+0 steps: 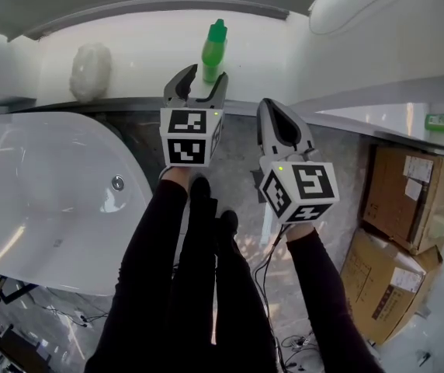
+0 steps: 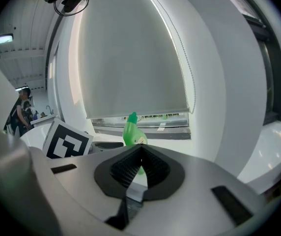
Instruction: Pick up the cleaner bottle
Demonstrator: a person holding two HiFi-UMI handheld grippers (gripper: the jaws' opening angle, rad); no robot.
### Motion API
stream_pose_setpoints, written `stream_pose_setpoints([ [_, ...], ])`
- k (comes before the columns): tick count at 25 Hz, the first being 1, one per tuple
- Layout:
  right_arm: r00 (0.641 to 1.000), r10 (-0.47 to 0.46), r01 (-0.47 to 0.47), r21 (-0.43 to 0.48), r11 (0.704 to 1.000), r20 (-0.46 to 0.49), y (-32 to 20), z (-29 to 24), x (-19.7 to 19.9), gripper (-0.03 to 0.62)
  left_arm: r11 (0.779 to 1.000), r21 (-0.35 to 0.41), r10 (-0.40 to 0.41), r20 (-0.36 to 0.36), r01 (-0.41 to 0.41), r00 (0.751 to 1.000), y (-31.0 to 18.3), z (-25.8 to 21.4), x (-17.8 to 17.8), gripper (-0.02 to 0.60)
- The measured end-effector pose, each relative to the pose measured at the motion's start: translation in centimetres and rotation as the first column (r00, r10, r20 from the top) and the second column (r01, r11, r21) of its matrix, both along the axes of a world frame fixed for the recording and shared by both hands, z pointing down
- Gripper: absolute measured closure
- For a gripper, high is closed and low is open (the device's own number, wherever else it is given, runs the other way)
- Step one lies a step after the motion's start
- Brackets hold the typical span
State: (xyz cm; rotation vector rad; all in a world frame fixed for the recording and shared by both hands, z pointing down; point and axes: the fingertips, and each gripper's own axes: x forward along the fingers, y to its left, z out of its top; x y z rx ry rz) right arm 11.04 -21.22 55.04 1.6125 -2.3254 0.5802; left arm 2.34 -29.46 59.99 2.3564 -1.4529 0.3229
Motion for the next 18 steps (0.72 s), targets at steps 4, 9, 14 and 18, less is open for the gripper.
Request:
stream_pose_setpoints([
  [4, 1.000, -0.001, 0.001, -0.003, 1.000, 0.005, -1.0, 0.8, 0.3, 0.594, 1.000, -0.002, -0.015, -0.003, 0.015, 1.000, -1.0, 0.6, 0.3, 0.350],
  [9, 1.000, -0.010, 0.010, 0.001, 1.000, 0.009, -2.9, 1.5, 0.0, 0.594, 1.000, 0.004, -0.025, -0.008, 0.025, 1.000, -1.5, 1.0, 0.5, 0.350],
  [14, 1.000, -0.017, 0.017, 0.016, 1.000, -0.011, -4.2, 1.8, 0.0, 0.594, 1.000, 0.013, -0.022, 0.001, 0.022, 1.000, -1.9, 1.4, 0.8, 0.350],
  [18, 1.000, -0.014, 0.015, 0.022, 1.000, -0.016, -4.6, 2.1, 0.3, 0.594, 0.999, 0.028, -0.020, 0.011, 0.020, 1.000, -2.6, 1.7, 0.8, 0.350],
])
